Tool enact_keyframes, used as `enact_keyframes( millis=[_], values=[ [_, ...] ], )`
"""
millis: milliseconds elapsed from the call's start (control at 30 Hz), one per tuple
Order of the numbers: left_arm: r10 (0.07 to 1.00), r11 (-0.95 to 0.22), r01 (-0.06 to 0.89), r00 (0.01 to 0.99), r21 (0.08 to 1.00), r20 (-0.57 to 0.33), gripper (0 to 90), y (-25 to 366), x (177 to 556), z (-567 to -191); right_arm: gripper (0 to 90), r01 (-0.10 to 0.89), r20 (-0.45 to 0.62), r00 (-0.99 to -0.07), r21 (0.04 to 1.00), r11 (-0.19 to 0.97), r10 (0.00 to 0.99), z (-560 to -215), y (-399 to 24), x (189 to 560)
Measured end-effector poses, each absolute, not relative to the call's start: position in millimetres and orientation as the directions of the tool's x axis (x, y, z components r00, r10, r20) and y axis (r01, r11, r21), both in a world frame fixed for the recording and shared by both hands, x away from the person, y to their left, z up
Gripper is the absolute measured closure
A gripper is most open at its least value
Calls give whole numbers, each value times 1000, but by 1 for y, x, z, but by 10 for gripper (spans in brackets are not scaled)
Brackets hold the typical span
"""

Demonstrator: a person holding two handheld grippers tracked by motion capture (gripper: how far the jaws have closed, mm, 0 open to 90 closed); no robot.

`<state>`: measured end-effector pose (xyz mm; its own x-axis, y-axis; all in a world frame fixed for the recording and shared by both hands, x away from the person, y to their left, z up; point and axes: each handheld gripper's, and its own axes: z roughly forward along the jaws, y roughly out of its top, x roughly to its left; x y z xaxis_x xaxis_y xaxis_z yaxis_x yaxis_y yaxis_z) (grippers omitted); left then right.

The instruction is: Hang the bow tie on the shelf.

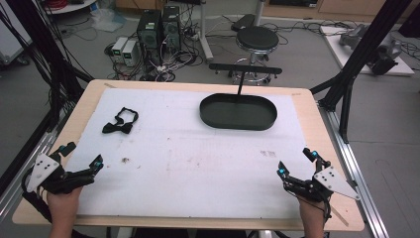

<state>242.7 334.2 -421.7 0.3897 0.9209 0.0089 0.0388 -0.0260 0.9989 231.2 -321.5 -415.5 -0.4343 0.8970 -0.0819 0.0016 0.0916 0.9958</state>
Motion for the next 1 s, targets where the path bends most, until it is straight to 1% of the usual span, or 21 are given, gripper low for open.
enact_keyframes(
  millis=[133, 333, 433, 500, 567, 700, 933, 1000],
  values=[
    [918, -9, 55, 397, 998, -13, 17, 334, 245, -419, 94, -3, -84, -432, 996, 92, 898, -415, -322, 231],
    [923, -50, 94, 385, 994, 10, 18, 328, 249, -407, 94, -6, -79, -425, 996, 84, 902, -415, -323, 231],
    [916, -74, 125, 401, 989, 18, 18, 326, 256, -401, 94, -3, -69, -425, 997, 75, 903, -414, -323, 230],
    [915, -80, 128, 403, 989, 22, 17, 325, 257, -400, 94, -5, -67, -425, 997, 72, 903, -413, -323, 230],
    [922, -98, 151, 385, 984, 32, 18, 324, 264, -398, 94, -7, -66, -422, 998, 70, 904, -413, -323, 230],
    [920, -132, 175, 388, 976, 55, 18, 322, 274, -395, 94, 7, -60, -427, 998, 69, 902, -412, -320, 230],
    [917, -182, 191, 388, 965, 96, 18, 315, 292, -390, 94, 43, -50, -444, 996, 77, 895, -414, -314, 233],
    [915, -189, 220, 394, 957, 90, 18, 313, 302, -391, 94, 47, -48, -446, 996, 76, 894, -415, -312, 234]
  ],
)
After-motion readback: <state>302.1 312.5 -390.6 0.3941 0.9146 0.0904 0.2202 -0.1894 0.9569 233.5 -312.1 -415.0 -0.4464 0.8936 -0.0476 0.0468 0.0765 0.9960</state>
